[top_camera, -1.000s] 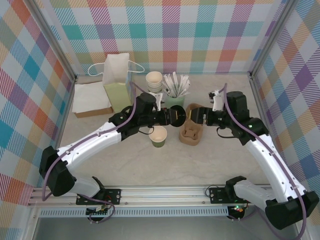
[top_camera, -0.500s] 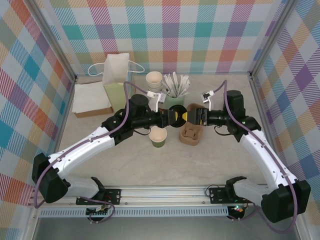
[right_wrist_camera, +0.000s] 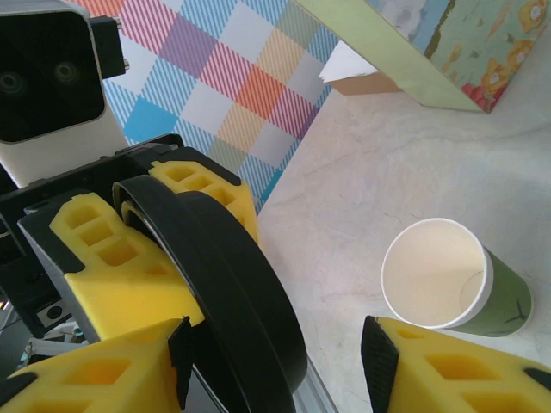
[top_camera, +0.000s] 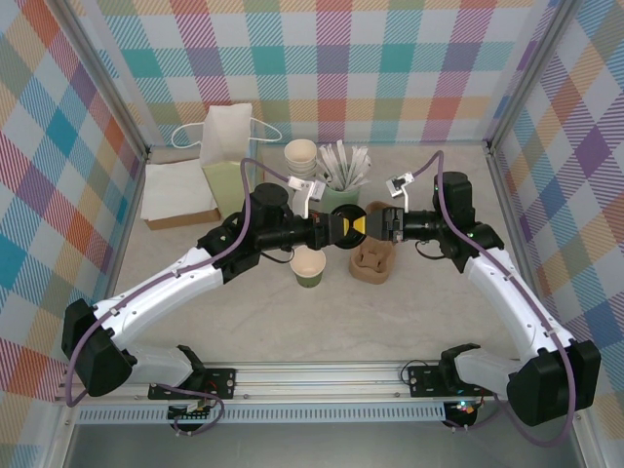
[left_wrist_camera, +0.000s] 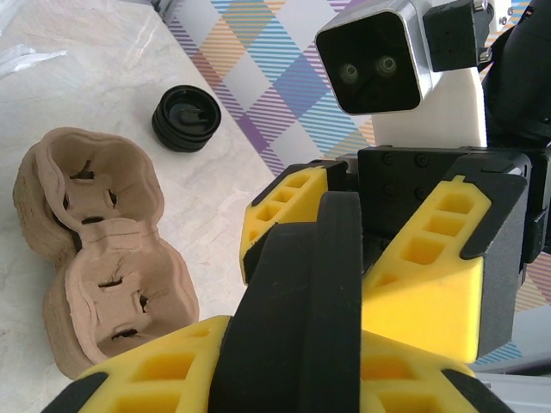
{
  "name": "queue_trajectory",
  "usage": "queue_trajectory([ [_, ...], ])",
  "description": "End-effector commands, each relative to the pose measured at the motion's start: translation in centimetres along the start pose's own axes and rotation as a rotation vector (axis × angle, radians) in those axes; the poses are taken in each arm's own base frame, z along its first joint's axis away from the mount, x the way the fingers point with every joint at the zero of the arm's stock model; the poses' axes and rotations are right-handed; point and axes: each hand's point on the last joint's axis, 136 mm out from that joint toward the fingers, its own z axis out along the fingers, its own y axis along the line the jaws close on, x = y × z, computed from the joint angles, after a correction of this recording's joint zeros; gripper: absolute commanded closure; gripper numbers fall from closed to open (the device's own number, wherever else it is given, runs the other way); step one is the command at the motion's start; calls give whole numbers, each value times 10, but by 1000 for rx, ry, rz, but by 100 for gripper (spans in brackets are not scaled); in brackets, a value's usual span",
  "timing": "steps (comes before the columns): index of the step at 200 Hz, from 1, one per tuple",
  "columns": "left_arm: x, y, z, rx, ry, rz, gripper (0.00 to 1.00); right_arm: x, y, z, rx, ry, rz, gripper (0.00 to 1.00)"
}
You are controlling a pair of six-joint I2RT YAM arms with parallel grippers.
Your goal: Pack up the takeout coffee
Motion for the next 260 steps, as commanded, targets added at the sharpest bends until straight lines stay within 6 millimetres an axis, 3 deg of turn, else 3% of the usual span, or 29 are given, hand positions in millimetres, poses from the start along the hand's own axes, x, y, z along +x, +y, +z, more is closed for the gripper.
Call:
queue_trajectory([
  [1,-9,-10,-1,43,-22,26,91,2,11,0,-58,10,-29,49],
  [33,-9,-10,1,44,-18,26,90,3,11,0,-54,13,-28,59],
  [81,-6,0,-2,-9,-13,29,75,2,8,-2,5,9,-49,80],
  [134,-7,20,-21,-152,-29,30,31,8,-14,-2,208,15,-113,87],
  [167,-9,40,-49,-284,-51,-22,18,6,-37,-3,420,2,-196,88],
  [210,-13,68,-84,-410,-120,-336,13,-11,-60,-8,761,-62,-401,90],
  [234,-12,79,-96,-448,-172,-564,13,-27,-59,-9,897,-142,-533,90],
  [260,-17,76,-102,-428,-239,-745,14,-38,-48,2,971,-206,-694,90],
])
